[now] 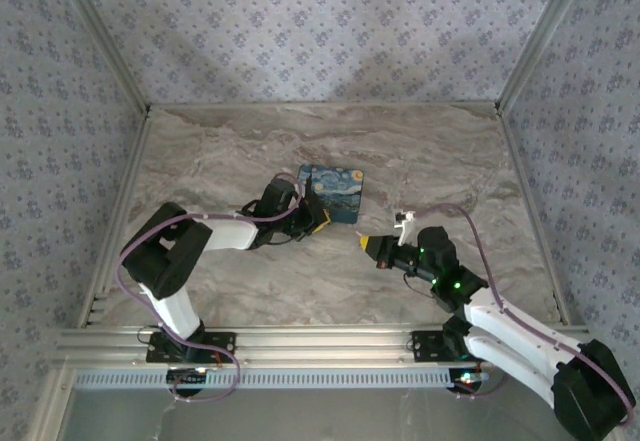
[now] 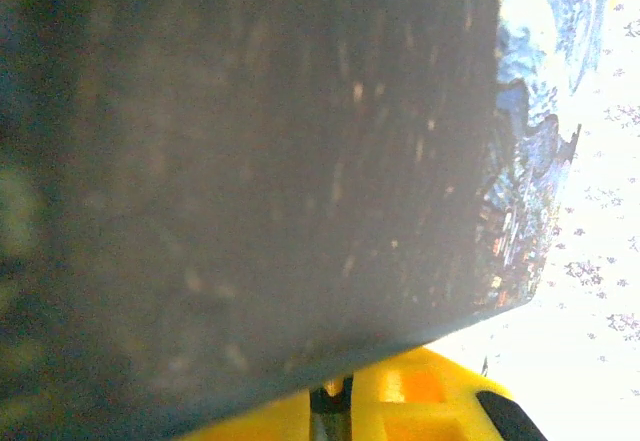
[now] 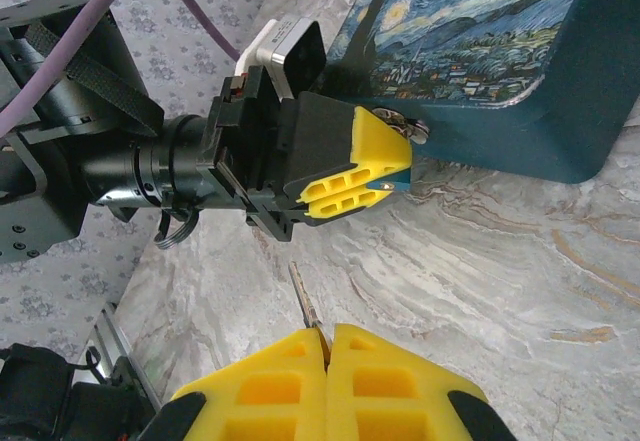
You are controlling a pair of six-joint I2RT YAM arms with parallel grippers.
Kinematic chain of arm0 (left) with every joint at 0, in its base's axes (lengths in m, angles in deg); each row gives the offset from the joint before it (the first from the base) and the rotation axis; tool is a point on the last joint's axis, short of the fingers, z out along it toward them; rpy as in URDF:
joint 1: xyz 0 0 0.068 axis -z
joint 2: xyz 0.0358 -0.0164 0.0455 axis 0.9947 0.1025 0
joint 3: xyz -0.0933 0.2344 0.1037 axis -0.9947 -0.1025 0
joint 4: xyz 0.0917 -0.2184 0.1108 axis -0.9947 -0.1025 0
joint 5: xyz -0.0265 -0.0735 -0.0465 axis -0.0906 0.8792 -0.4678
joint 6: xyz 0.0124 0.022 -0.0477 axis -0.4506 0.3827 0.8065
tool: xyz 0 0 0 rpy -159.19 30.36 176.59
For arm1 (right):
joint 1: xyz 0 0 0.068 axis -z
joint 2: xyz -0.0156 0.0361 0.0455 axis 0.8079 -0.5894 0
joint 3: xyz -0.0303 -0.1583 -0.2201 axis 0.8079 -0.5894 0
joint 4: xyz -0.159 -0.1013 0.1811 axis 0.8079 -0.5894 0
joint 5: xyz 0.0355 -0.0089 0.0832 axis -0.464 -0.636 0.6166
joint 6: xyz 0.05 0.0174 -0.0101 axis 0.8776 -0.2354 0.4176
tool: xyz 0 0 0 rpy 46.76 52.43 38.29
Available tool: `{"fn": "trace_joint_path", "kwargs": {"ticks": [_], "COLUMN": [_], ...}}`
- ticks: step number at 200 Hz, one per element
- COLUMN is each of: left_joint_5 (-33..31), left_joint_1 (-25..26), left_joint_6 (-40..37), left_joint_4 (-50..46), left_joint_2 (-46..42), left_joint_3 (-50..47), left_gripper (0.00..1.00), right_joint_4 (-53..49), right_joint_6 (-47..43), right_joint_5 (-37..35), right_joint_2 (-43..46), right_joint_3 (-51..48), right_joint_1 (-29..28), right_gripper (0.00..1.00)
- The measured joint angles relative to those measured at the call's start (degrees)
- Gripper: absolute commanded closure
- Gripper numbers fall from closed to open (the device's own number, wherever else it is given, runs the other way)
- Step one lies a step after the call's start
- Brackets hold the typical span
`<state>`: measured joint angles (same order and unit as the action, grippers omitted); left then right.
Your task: Unlock the padlock with the key
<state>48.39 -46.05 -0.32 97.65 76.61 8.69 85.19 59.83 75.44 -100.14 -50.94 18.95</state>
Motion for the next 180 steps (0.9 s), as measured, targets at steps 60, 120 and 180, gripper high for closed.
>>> {"fn": "trace_joint_path", "kwargs": {"ticks": [60,120,180], "left_joint_5": [0.02,0.02,0.00], "left_joint_1": [0.00,0.00,0.00], "left_joint_6": [1.16,2.23,2.91], "left_joint_4": [-0.68,-0.76,-0.76], "left_joint_2": [-0.66,-2.16,-2.19], "left_joint_3": [0.00,0.31,1.07], "left_gripper": [0.92,0.92,0.92], "right_joint_4": [1.51,3.21,6.34], "right_joint_6": [1.73,5.22,11.21], "right_joint_5": [-1.27,-2.99,-4.87], "right_joint_2": [-1.14,-1.27,-4.22], "right_joint_3": [0.11,0.09,0.09], "right_joint_1": [-0.48,-0.55,-1.14], "right_gripper": [1.00,1.00,1.00]}}
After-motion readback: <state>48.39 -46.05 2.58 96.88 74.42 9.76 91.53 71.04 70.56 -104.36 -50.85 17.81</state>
